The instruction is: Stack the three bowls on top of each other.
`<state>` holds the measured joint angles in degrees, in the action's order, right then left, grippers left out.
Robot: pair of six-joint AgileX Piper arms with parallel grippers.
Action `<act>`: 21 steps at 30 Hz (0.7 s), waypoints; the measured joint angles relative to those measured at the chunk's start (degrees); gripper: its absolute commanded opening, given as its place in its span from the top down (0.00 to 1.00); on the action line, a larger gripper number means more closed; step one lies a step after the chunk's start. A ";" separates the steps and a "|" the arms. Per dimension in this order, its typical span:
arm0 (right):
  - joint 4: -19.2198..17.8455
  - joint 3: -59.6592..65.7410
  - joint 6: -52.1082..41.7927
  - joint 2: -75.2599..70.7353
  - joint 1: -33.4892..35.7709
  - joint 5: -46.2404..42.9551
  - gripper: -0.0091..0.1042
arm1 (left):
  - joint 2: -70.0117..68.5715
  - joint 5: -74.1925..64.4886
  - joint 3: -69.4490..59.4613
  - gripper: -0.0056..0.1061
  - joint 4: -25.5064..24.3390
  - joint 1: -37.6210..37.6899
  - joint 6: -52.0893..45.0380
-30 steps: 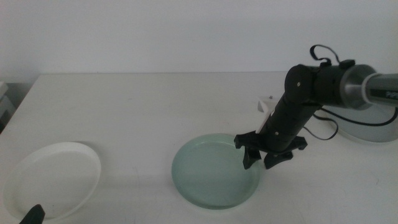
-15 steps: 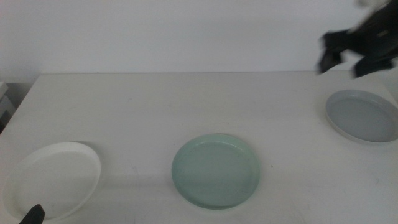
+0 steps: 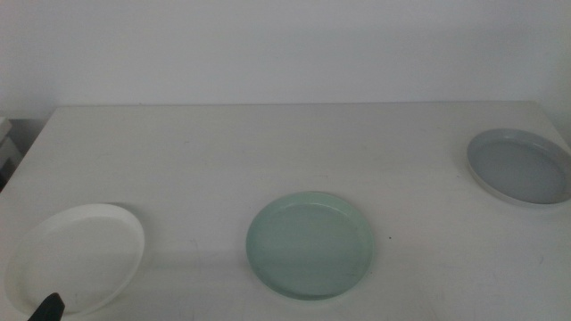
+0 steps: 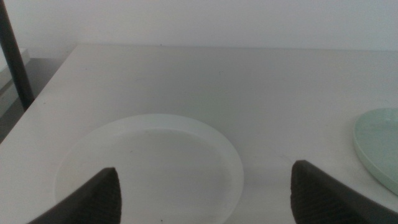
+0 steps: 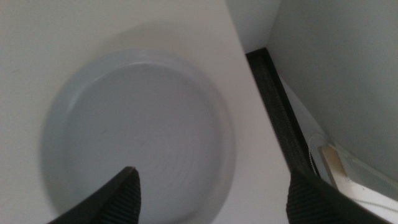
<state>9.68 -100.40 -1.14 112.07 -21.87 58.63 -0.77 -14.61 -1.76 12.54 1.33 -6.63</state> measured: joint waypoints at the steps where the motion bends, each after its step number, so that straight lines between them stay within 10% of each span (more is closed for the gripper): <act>1: 0.07 -0.50 -0.12 1.76 -0.11 -0.70 0.40 | 0.00 0.00 0.00 0.09 0.00 0.00 0.00; 21: 2.64 -13.67 -3.91 23.53 -0.23 -1.32 0.51 | 0.00 0.00 0.00 0.09 0.00 0.00 0.00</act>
<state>12.32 -114.07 -5.05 135.60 -22.10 57.31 -0.77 -14.61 -1.76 12.54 1.33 -6.63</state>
